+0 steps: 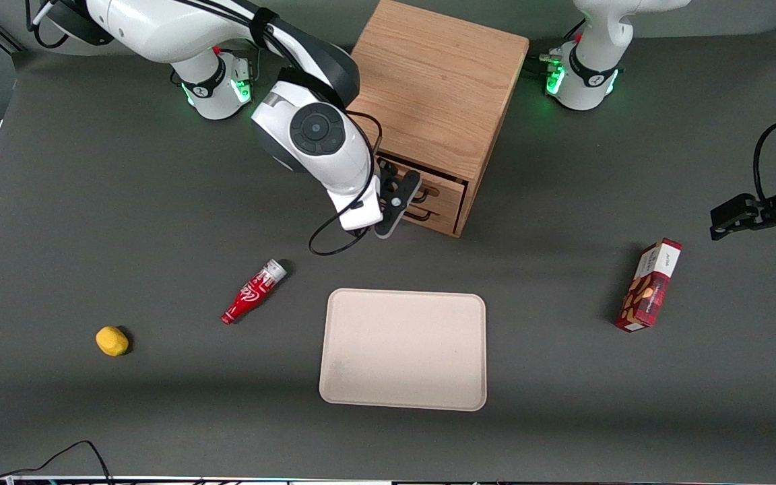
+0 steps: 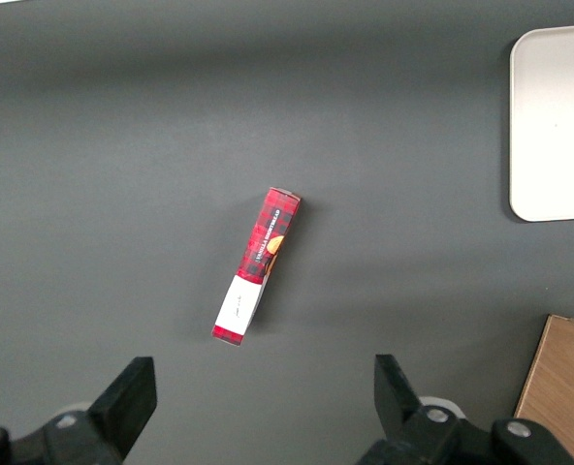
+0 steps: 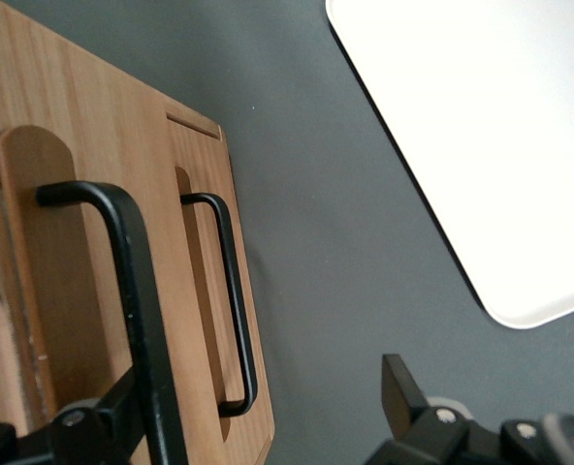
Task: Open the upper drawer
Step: 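Pull the handle outward with the right gripper, sliding the drawer open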
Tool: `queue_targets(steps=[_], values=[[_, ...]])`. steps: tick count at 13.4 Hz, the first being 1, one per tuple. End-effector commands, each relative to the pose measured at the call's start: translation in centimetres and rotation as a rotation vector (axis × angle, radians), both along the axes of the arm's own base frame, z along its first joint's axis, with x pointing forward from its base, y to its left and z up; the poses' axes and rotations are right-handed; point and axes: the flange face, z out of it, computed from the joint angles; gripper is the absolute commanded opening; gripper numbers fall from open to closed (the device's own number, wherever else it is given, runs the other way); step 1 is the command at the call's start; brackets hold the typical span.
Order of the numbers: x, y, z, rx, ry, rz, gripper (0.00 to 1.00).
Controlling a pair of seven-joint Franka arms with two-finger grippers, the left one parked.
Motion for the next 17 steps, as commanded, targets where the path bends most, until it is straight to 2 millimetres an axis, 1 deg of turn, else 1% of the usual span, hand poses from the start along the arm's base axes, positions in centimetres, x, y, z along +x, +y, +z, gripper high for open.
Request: queue_targets(steps=[1,4,5,8,10,11,17], values=[[1.7,-1.1,-1.0,-0.003,-0.032,0.027,1.00],[3.4,-2.5,-1.8,-0.012,-0.045,0.039,1.00],[3.8,-2.6,-1.6,-0.009,-0.051,0.033,1.00],[6.0,-4.5,-1.5,-0.015,-0.070,0.005,1.00],[7.9,-5.9,-1.1,-0.009,-0.104,-0.038,1.00],[8.8,-7.0,-1.3,-0.010,-0.119,-0.059,1.00],[14.0,-12.1,-0.9,0.020,-0.263,-0.177,1.00]])
